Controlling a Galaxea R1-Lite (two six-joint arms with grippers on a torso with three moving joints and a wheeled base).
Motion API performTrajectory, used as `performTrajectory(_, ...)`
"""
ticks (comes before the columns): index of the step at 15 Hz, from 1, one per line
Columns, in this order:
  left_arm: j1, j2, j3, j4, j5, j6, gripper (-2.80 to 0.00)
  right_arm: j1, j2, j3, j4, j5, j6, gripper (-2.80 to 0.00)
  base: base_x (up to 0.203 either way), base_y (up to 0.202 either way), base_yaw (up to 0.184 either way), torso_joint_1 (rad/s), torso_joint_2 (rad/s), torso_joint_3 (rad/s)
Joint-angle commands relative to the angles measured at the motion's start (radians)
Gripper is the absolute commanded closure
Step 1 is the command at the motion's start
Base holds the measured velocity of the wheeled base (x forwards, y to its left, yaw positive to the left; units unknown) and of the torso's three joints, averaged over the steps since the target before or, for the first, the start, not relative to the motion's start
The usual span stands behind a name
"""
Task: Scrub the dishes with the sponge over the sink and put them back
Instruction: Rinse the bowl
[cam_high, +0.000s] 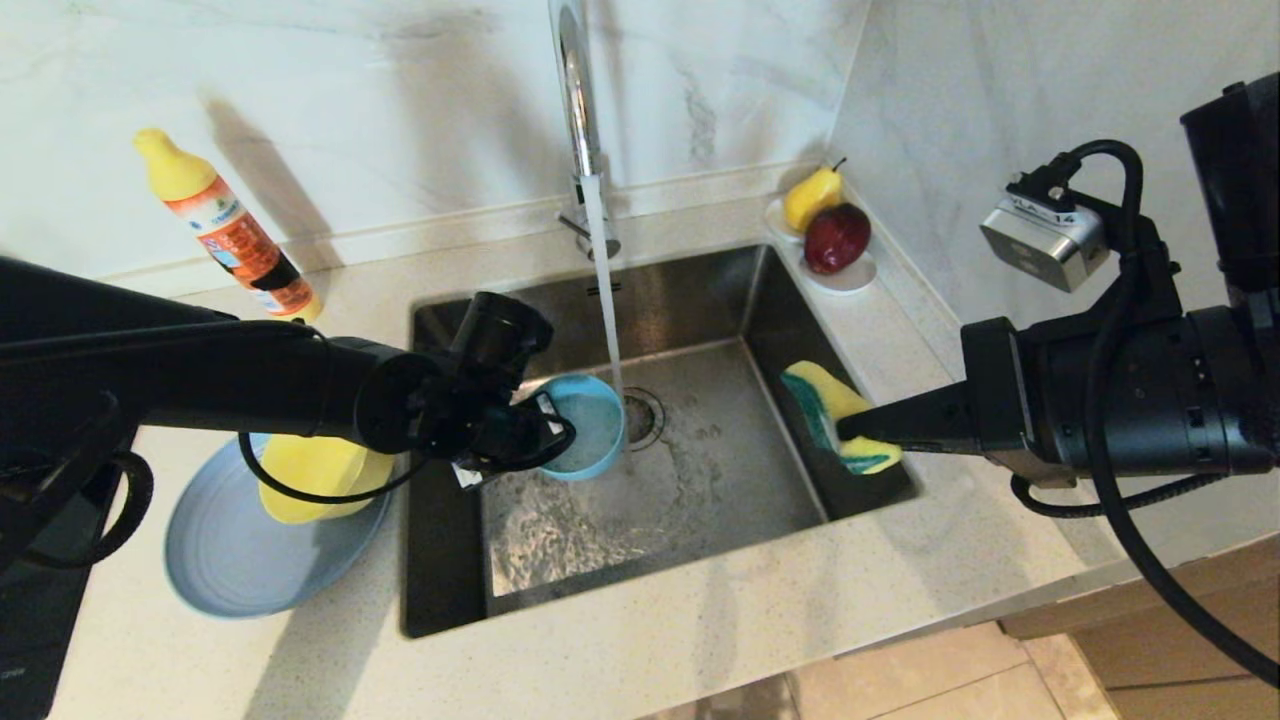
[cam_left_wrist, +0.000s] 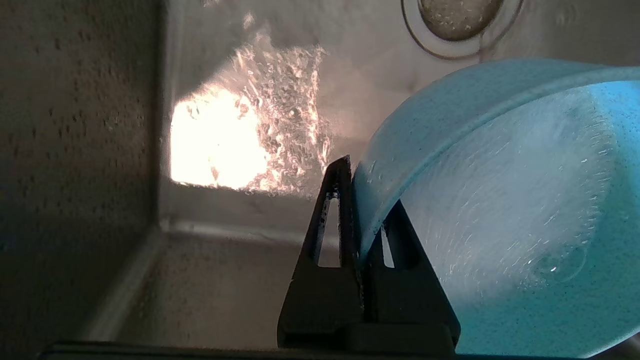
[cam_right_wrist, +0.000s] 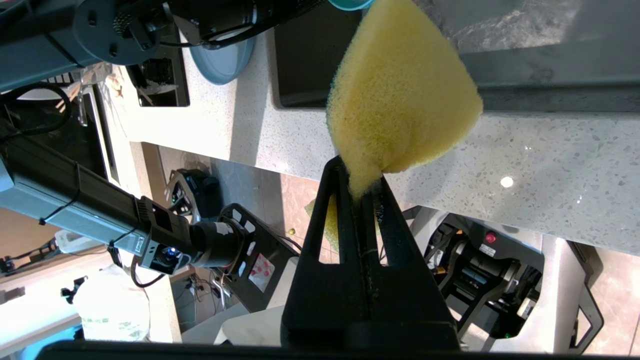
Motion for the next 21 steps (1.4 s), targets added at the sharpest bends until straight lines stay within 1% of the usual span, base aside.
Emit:
performTrajectory(1,0.000,-0.015,-0.004,0.000,-0.006,-0.005,0.00,0.000,-0.005,0.001,0.002,0.002,0.002,0.00,0.000,0.000,0.000,0.000,0.00,0.000)
performTrajectory(6,-0.005,0.027,-0.049,-0.008,-0.026,-0.013,0.00,0.000,-0.010,0.008,0.002,0.002,0.002,0.00,0.000,0.000,0.000,0.000,0.00,0.000)
performTrajectory(9,-0.006,0.064,-0.075,-0.007,-0.027,-0.038,0.00,-0.010,-0.007,0.015,0.002,0.003,0.002,0.00,0.000,0.000,0.000,0.000,0.00,0.000)
performTrajectory(11,-0.006,0.068,-0.083,-0.010,-0.032,-0.040,0.00,-0.014,-0.005,0.016,0.002,0.003,0.001,0.00,0.000,0.000,0.000,0.000,0.00,0.000)
performTrajectory(14,-0.006,0.076,-0.105,-0.010,-0.058,-0.055,0.00,-0.015,-0.001,0.019,0.002,0.005,0.001,0.00,0.000,0.000,0.000,0.000,0.00,0.000)
performTrajectory(16,-0.006,0.084,-0.114,-0.011,-0.058,-0.069,0.00,-0.015,-0.002,0.019,0.002,0.005,0.001,0.00,0.000,0.000,0.000,0.000,0.00,0.000)
performTrajectory(21,-0.006,0.118,-0.162,-0.010,-0.057,-0.073,0.00,-0.021,-0.007,0.033,0.001,0.016,-0.001,0.00,0.000,0.000,0.000,0.000,0.00,0.000)
